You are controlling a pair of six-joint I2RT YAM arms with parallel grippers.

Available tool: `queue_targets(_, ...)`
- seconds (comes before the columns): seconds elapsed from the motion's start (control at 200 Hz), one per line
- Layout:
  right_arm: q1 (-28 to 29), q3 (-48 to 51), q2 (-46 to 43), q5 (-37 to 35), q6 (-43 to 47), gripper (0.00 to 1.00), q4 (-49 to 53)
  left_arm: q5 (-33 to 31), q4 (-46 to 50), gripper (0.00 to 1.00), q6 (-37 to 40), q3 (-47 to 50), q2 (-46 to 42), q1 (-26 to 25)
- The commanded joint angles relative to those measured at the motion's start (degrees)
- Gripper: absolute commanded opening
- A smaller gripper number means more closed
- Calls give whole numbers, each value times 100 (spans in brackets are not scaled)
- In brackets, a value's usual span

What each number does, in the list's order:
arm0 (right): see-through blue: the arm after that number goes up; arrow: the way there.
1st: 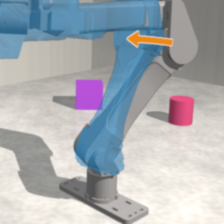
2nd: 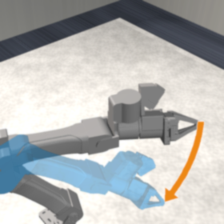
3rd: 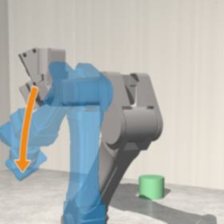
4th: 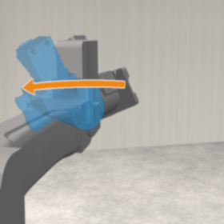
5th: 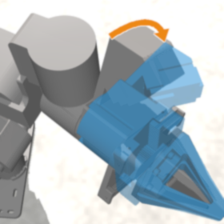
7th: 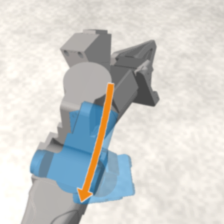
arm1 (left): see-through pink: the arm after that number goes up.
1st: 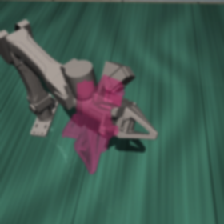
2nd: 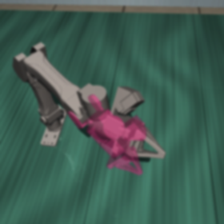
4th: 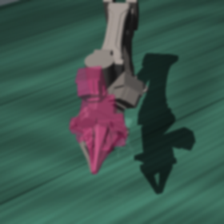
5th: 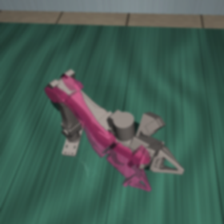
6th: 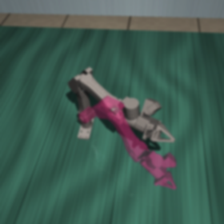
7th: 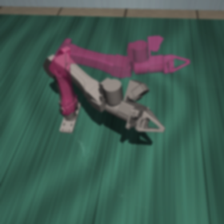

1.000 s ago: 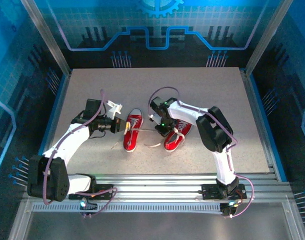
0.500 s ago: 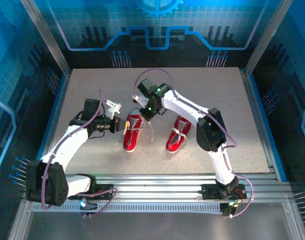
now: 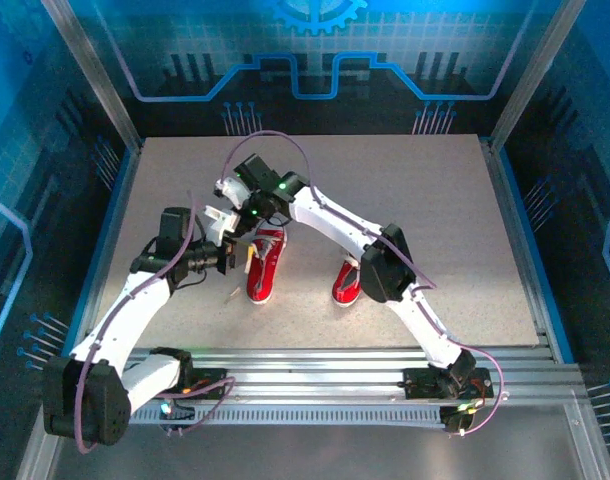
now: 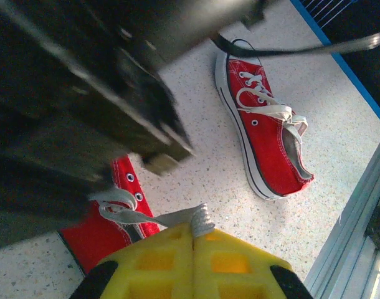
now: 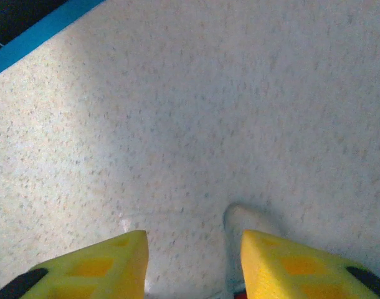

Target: Tie the shoes

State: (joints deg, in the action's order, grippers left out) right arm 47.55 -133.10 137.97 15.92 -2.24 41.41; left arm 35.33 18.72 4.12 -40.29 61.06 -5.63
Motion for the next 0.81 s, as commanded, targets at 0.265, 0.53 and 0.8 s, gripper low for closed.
queue_targets(0.265, -515, 5551, -3640, 153, 190, 62, -3693, 649, 156, 0, -151, -509, 636, 228)
queue_targets(0.53, -19, 6090, -3361, 229, 254, 71, -4696, 906, 641, 0, -20, -934, 952, 352)
queue_targets(0.8, 160, 5690, -2804, 346, 17, 71, -5103, 1048, 511, 0, -266, -958, 932, 345)
